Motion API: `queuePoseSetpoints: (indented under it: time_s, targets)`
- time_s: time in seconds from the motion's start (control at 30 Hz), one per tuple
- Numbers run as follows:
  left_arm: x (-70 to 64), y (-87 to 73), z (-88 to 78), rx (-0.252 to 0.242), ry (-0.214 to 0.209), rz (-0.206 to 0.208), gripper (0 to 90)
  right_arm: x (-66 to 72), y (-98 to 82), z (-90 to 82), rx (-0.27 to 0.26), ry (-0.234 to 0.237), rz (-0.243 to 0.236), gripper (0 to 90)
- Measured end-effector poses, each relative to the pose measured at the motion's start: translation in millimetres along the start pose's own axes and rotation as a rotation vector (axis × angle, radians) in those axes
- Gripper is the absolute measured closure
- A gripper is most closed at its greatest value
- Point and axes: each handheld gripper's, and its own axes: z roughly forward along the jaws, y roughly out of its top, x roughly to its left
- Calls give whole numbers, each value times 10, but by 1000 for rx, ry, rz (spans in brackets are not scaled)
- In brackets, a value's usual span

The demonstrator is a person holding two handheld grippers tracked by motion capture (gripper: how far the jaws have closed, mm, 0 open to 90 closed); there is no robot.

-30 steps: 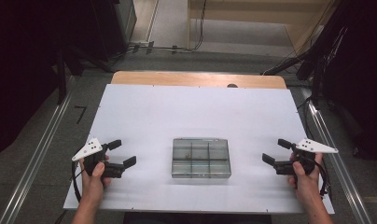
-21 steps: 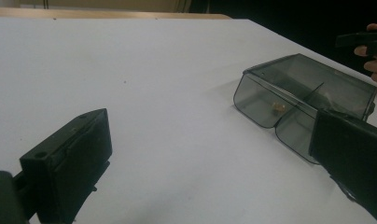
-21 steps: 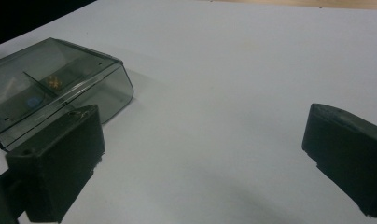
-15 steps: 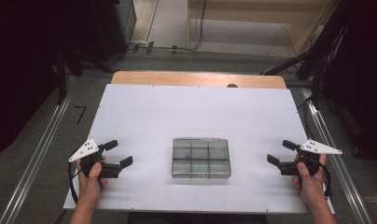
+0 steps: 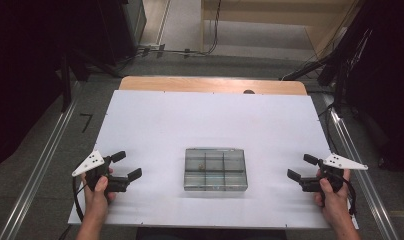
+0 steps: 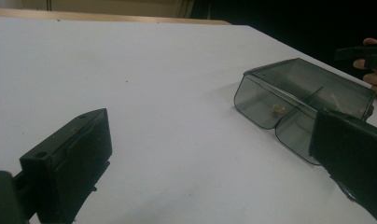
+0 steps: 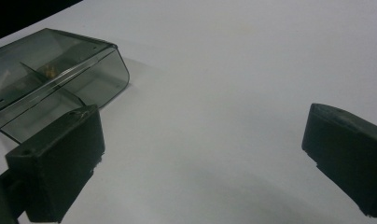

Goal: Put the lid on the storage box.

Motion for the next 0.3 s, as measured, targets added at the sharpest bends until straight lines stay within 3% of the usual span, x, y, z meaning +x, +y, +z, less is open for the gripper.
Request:
queuePoseSetpoints:
  time_s: [0.3]
  targets:
    - [-10, 3, 21, 12, 1, 9, 0, 4, -1, 26, 8, -5, -2, 0]
